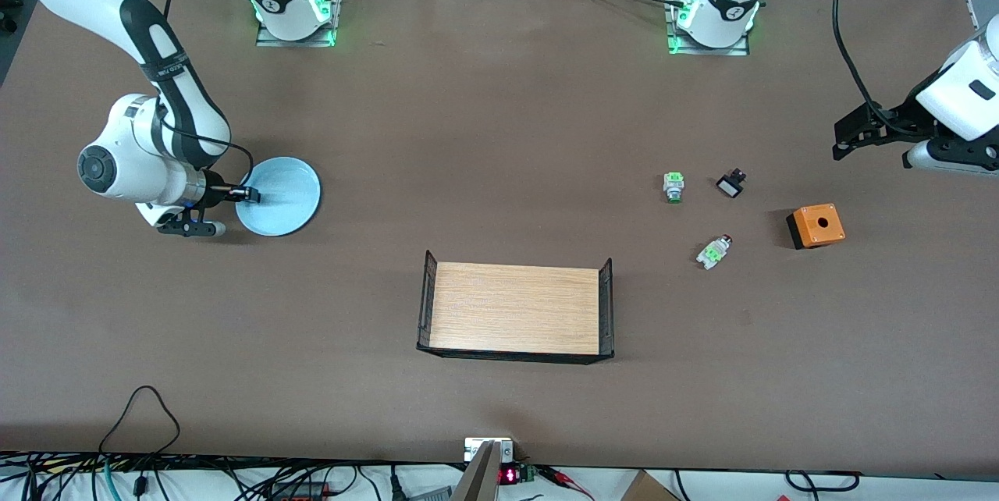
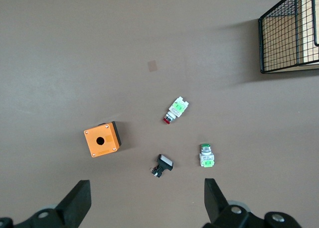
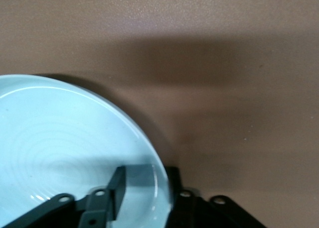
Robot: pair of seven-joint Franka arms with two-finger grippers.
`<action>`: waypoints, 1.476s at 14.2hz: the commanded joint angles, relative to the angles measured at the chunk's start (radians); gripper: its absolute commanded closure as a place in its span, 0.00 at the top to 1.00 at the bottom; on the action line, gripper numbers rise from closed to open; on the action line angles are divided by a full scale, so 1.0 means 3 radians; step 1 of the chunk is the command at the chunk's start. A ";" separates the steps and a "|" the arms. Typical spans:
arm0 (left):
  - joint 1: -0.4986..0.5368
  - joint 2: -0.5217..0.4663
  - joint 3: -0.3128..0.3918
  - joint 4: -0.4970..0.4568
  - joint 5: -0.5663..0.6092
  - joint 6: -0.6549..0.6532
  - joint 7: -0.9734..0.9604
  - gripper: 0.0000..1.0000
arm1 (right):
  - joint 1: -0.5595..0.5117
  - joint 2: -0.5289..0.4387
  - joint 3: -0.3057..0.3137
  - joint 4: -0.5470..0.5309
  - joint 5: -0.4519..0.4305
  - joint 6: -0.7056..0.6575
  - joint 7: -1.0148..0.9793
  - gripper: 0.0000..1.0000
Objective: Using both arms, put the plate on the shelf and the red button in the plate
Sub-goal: 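Grasp the light blue plate's rim with the right gripper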
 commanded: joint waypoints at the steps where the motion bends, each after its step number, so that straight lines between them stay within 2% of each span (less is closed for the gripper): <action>1: 0.0009 0.0052 0.0005 0.0100 0.0004 -0.0052 0.0084 1.00 | -0.0046 -0.0056 0.0048 -0.0006 0.0068 -0.0079 -0.0074 0.02; 6: 0.0014 0.0047 0.0005 0.0100 -0.0001 -0.0052 0.0084 1.00 | -0.0051 -0.0107 0.0104 0.0004 0.0068 -0.0089 -0.0058 0.00; 12: 0.0009 0.0047 0.0005 0.0100 0.0004 -0.0052 0.0084 1.00 | 0.0005 -0.0505 0.0237 0.0218 0.0084 -0.0594 0.0100 0.00; 17: 0.0009 0.0047 0.0000 0.0100 0.0004 -0.0052 0.0084 1.00 | 0.0102 -0.0593 0.0294 0.0831 0.0104 -0.1484 0.0467 0.00; 21: 0.0004 0.0052 0.0005 0.0100 0.0004 -0.0052 0.0084 1.00 | 0.0301 -0.0711 0.0294 0.1327 0.0415 -0.2016 0.1224 0.00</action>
